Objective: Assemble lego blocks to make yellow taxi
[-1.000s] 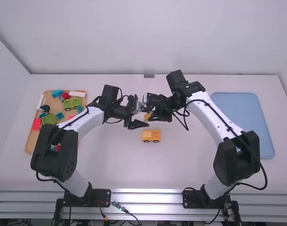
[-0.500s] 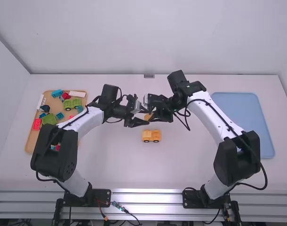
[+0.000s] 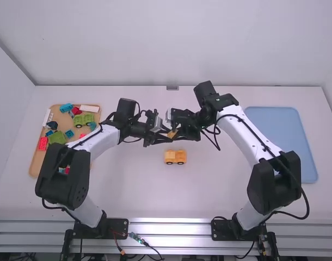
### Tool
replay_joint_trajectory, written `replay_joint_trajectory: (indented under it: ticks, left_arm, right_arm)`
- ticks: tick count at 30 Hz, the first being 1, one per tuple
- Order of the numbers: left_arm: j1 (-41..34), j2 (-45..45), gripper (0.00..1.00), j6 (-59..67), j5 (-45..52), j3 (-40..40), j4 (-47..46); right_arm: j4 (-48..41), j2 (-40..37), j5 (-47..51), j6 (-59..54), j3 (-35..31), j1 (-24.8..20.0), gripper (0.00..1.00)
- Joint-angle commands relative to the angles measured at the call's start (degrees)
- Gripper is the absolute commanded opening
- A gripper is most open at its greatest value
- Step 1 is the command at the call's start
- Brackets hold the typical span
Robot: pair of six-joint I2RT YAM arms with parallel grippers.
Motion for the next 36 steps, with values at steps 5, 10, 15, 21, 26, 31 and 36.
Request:
replay_joint_trajectory:
  ticks: [5, 10, 15, 21, 26, 31, 36]
  left_arm:
    - [-0.07, 0.40, 0.21, 1.20, 2.03, -1.14, 0.04]
    - [-0.02, 0.40, 0.22, 1.18, 1.97, -1.14, 0.28]
    - [0.72, 0.40, 0.20, 1.18, 3.32, -1.14, 1.29]
    - [3.32, 0.40, 0.13, 0.13, 7.17, -1.14, 3.85]
    - [4.74, 0.40, 0.15, -9.62, 11.37, -1.14, 13.64]
    - [3.39, 0.40, 0.12, -14.45, 11.17, -1.14, 18.97]
    - [1.73, 0.40, 0.06, -21.73, 10.97, -1.14, 25.92]
  right_arm:
    - [-0.04, -0.47, -1.46, 0.07, 1.55, 0.00, 0.07]
    - [0.42, -0.47, -1.49, 0.09, 1.55, -0.02, 0.52]
    - [2.89, -0.71, -1.53, 0.31, 1.55, -0.37, 0.66]
    - [4.15, -3.18, -10.54, 0.09, 1.55, -5.92, 0.68]
    - [0.70, -3.97, -26.71, -8.50, 0.11, -13.00, 0.70]
    - [3.48, -3.90, -37.92, -15.28, -5.88, -14.75, 0.72]
    - [20.24, -3.90, -46.10, -7.87, -13.92, -14.84, 0.74]
